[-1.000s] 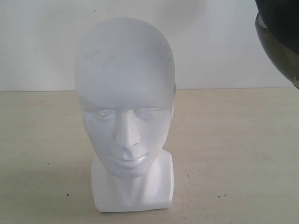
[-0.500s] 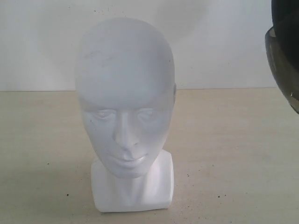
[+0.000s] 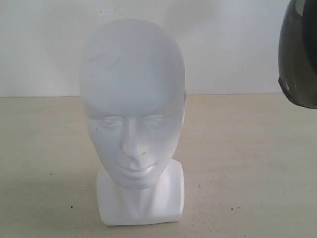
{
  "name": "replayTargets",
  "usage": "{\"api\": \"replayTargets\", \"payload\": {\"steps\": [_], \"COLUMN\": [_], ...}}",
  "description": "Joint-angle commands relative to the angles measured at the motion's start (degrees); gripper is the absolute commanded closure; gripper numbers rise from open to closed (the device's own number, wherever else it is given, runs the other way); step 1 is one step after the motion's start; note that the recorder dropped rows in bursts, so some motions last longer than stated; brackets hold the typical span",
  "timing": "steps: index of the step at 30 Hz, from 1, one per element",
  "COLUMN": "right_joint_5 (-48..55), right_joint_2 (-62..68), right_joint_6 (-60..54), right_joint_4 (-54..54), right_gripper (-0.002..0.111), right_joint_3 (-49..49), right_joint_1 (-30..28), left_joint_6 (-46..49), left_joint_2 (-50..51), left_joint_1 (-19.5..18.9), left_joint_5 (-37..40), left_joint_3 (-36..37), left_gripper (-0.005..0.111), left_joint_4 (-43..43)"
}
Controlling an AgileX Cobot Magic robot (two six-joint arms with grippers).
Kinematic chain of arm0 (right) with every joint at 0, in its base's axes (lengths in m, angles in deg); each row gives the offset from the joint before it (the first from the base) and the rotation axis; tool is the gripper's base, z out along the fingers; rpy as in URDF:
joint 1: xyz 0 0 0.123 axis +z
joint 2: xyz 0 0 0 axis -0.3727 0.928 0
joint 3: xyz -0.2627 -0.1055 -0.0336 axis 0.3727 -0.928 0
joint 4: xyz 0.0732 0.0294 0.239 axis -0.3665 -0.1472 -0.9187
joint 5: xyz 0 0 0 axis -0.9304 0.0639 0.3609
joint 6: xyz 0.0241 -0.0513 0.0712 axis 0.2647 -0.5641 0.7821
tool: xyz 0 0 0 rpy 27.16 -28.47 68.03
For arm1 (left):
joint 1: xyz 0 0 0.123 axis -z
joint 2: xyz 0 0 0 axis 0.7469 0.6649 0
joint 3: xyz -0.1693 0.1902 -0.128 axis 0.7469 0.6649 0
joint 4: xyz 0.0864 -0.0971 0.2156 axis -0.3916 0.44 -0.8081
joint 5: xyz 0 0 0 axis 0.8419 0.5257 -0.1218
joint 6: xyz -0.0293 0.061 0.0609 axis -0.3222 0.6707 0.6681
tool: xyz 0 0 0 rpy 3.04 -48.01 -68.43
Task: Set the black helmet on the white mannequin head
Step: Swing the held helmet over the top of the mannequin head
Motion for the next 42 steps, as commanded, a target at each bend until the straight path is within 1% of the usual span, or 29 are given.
{"api": "replayTargets", "payload": {"steps": [1,4,6,12,13,15,18,20,25,27,31,36,38,40,42], "right_joint_5": [-5.4,-5.4,-5.4,-5.4,-5.4,-5.4,-5.4,-5.4,-5.4,-5.4,-5.4,-5.4,-5.4,-5.4,-5.4], "right_joint_2": [-0.7,-0.7,-0.7,-0.7,-0.7,-0.7,-0.7,0.3,9.2,12.4,16.5,19.9,21.2,22.3,23.3], "right_joint_6": [10.3,18.8,22.5,34.6,38.2,42.8,46.4,48.7,58.4,59.1,59.1,58.4,58.4,58.5,58.4], "right_joint_4": [2.6,4.2,6.7,16.0,19.0,20.8,22.3,22.7,28.8,29.6,29.9,31.2,31.2,31.6,32.4], "right_gripper": [0.108,0.108,0.108,0.108,0.108,0.108,0.108,0.108,0.108,0.108,0.108,0.108,0.108,0.108,0.108], "right_joint_3": [1.2,2.9,4.7,12.8,15.8,19.3,22.2,24.5,31.6,34.0,37.1,38.9,39.9,40.5,40.7], "right_joint_1": [0.0,0.0,0.0,0.0,0.0,0.0,0.0,0.0,0.0,1.7,7.1,11.8,13.2,14.4,15.7], "left_joint_6": [-0.2,-0.2,-0.2,-0.2,-0.2,-0.2,-0.2,-0.2,-0.2,-0.2,0.4,2.8,2.8,2.8,2.7], "left_joint_2": [-0.2,-0.2,-0.2,-0.2,-0.2,-0.2,-0.2,-0.2,-0.2,-0.2,-0.2,-0.2,-0.2,-0.2,-0.2], "left_joint_1": [0.3,0.3,0.3,0.3,0.3,0.3,0.3,0.3,0.3,0.3,0.3,0.3,0.3,0.3,0.3], "left_joint_5": [0.0,0.0,0.0,0.0,0.0,0.0,0.0,0.0,0.0,0.0,0.0,-1.3,-1.5,-3.9,-8.1], "left_joint_3": [0.2,0.2,0.2,0.2,0.2,0.2,0.2,0.2,0.2,0.2,0.2,0.2,0.2,0.2,0.2], "left_gripper": [0.102,0.102,0.102,0.102,0.102,0.102,0.102,0.102,0.102,0.102,0.102,0.102,0.102,0.102,0.102], "left_joint_4": [0.4,0.4,0.4,0.4,0.4,0.4,0.4,0.4,0.4,0.4,-0.1,-10.8,-12.2,-11.9,-10.7]}}
